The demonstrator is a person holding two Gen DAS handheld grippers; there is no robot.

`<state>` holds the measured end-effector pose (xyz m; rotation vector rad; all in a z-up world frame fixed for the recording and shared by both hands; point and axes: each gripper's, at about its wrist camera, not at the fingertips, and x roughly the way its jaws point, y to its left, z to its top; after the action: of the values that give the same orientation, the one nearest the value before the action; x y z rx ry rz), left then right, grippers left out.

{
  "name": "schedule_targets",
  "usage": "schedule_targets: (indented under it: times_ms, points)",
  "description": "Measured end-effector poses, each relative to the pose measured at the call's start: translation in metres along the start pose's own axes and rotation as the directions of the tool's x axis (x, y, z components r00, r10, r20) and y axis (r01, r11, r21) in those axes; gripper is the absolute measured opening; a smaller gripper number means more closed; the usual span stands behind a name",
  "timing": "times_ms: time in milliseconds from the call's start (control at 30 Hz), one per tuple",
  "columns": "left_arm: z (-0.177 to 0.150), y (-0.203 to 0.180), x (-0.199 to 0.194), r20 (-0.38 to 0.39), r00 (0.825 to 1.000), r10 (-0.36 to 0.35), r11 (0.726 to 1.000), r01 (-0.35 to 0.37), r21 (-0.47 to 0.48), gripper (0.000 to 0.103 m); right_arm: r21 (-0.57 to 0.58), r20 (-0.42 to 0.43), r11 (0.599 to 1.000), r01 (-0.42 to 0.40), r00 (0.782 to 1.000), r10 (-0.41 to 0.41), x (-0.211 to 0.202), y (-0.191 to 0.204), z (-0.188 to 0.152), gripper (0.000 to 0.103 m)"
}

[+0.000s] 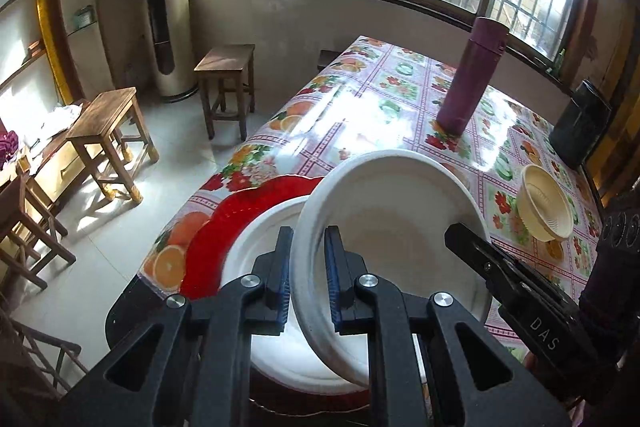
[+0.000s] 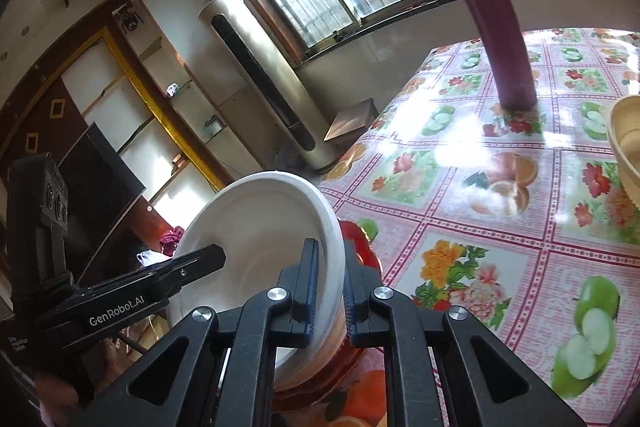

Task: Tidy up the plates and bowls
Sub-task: 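Carry the white bowl with the left tool onto the stack and open, then move the right tool to the cream ribbed bowl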

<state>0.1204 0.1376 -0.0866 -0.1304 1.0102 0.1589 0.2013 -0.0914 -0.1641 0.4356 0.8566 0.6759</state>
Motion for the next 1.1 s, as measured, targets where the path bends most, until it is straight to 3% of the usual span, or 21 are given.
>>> schedule_targets:
  times_ms: [267,400,500,567,700,767,933,1100]
  points:
    - [-0.011,0.032,0.022,-0.047,0.998,0.037,0.998,-0.039,-0.056,0.013,-0.135,0.027,0.986,0.1,0.995,-0.097,0.014,0.033,-0.015,0.013]
    - [-0.012,0.034,0.021,-0.047,0.998,0.034,0.997,-0.037,-0.06,0.014,-0.159,0.05,0.981,0.114,0.993,-0.108,0.008,0.035,-0.018,0.015]
    - [-0.009,0.032,0.009,0.014,0.995,0.097,0.994,-0.096,-0.056,0.03,-0.153,0.065,0.982,0.11,0.993,-0.101,0.002,0.035,-0.016,0.015]
    - [-0.007,0.03,-0.004,0.077,0.984,0.159,0.987,-0.155,-0.053,0.051,-0.137,0.074,0.985,0.109,0.992,-0.1,-0.002,0.029,-0.013,0.017]
    - [-0.003,0.024,-0.032,0.216,0.947,0.238,0.971,-0.231,-0.056,0.06,-0.084,0.084,0.991,0.108,0.991,-0.101,-0.013,0.012,-0.006,0.03]
    - [0.0,0.016,-0.038,0.237,0.949,0.209,0.978,-0.205,-0.04,0.069,-0.05,0.095,0.993,0.11,0.99,-0.105,-0.022,0.0,-0.002,0.034]
    - [0.0,-0.032,-0.034,0.216,0.971,0.104,0.989,-0.124,0.084,0.07,0.041,0.16,0.988,0.148,0.975,-0.152,-0.054,-0.039,0.011,0.037]
    - [-0.001,-0.096,-0.019,0.118,0.993,-0.022,0.979,-0.003,0.204,0.07,0.13,0.24,0.969,0.208,0.942,-0.234,-0.098,-0.087,0.028,0.041]
